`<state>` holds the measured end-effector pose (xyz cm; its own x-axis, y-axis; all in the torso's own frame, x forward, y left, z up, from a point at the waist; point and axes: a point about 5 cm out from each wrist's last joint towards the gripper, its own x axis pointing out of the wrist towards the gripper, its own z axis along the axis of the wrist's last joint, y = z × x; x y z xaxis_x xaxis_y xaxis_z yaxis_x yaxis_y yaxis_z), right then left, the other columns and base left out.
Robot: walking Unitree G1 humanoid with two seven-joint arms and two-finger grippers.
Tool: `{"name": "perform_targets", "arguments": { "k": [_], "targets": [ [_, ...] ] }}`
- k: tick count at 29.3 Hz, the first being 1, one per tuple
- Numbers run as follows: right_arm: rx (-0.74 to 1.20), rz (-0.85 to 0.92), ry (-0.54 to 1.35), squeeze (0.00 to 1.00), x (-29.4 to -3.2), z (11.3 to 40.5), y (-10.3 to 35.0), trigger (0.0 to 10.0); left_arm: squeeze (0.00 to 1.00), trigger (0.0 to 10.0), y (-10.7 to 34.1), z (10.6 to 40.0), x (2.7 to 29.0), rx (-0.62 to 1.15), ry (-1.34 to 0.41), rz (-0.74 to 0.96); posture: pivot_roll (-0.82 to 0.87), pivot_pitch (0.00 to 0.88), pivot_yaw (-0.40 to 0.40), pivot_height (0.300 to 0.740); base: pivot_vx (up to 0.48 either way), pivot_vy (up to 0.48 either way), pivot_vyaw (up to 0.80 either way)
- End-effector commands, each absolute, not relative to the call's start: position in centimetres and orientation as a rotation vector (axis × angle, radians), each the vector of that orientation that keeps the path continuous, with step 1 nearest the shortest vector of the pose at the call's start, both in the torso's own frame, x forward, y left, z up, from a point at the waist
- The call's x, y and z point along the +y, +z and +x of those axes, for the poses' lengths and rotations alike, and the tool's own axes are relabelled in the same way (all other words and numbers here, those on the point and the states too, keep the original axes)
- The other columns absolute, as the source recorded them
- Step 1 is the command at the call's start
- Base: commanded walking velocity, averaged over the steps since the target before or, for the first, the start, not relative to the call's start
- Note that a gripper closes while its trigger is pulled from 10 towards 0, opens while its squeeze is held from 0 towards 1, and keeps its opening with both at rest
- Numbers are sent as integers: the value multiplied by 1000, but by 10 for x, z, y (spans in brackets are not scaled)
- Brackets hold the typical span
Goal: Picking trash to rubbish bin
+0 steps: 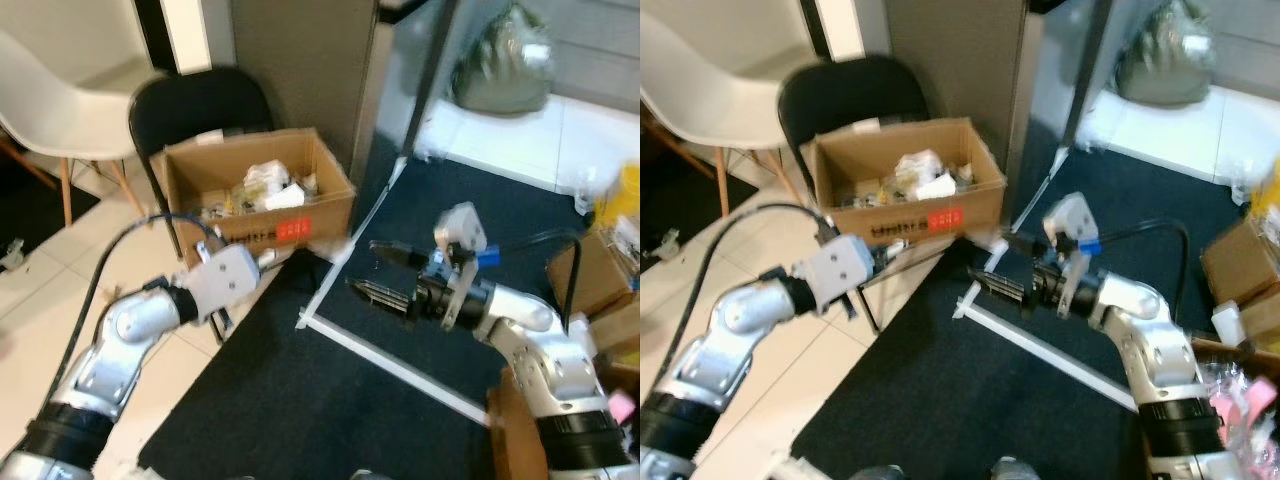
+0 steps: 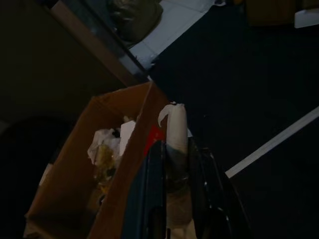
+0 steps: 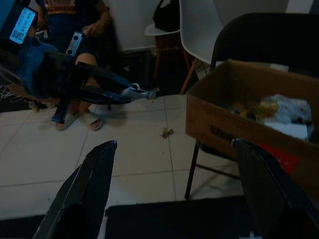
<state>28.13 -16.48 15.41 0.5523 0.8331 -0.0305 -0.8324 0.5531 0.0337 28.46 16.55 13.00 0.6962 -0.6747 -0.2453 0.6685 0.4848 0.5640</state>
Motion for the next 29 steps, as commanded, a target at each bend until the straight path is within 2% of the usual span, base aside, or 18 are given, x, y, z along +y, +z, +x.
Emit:
{"name": "perform_targets", "arguments": {
  "k": [1,19,24,29],
  "targets": [
    [44,21,999,0,-162,280,153,10000,0,10000,125,284,169,14,-816,688,2,0,-10,740,289,0,0],
    [32,9,999,0,-162,280,154,10000,0,10000,126,284,169,14,-813,688,3,0,-11,740,283,0,0],
    [32,7,1003,0,-163,279,154,10000,0,10000,127,284,169,12,-812,688,3,0,-8,740,285,0,675],
    [40,1,999,0,-163,280,154,10000,0,10000,127,284,169,12,-812,688,3,0,-8,740,283,0,0]
  ]
}}
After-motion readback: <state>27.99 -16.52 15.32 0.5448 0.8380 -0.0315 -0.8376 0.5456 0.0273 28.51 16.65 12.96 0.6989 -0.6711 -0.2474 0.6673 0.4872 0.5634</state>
